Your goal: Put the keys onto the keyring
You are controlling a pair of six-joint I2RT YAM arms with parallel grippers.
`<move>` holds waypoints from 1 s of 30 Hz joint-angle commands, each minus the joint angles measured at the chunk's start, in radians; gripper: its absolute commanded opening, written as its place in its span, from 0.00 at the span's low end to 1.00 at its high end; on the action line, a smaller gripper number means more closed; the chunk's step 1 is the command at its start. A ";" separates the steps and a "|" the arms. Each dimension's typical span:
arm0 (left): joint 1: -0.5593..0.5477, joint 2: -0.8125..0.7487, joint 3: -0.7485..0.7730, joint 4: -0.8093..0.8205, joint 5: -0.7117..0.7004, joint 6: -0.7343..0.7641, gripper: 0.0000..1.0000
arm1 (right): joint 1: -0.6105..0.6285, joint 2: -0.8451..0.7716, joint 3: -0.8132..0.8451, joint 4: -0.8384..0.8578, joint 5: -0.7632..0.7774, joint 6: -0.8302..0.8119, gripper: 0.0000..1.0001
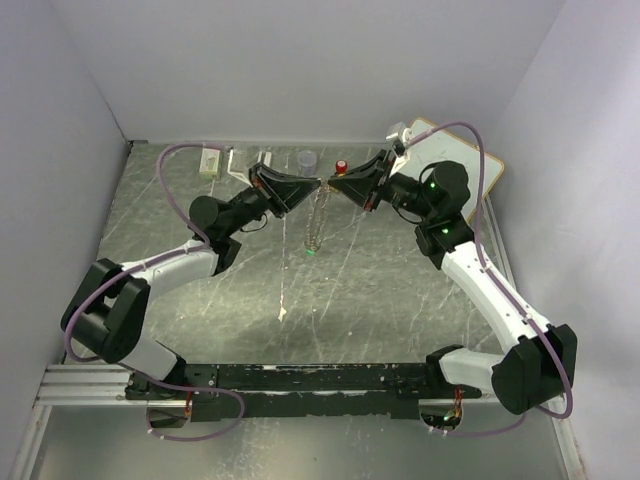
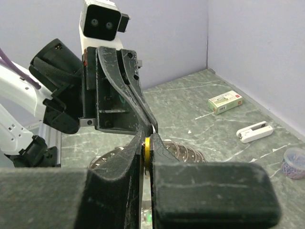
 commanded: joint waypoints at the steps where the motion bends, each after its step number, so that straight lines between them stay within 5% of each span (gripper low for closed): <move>1: 0.035 0.017 -0.021 0.242 -0.129 -0.123 0.07 | -0.008 -0.025 -0.026 0.050 0.015 0.034 0.00; 8: 0.034 0.124 -0.021 0.426 -0.152 -0.243 0.07 | -0.009 0.006 -0.062 0.150 0.007 0.096 0.00; 16: 0.034 0.114 -0.056 0.376 -0.133 -0.189 0.07 | -0.010 0.001 -0.015 0.115 0.043 0.065 0.00; 18: 0.036 0.110 -0.083 0.377 -0.130 -0.181 0.30 | -0.012 0.002 0.012 0.099 0.045 0.058 0.00; 20: 0.044 0.104 -0.123 0.401 -0.144 -0.181 0.86 | -0.014 0.006 0.030 0.089 0.043 0.051 0.00; 21: 0.050 0.099 -0.135 0.407 -0.143 -0.178 0.94 | -0.015 0.007 0.038 0.084 0.044 0.048 0.00; 30: 0.067 -0.025 -0.092 0.125 -0.071 0.080 1.00 | -0.019 0.005 0.067 0.057 0.013 0.027 0.00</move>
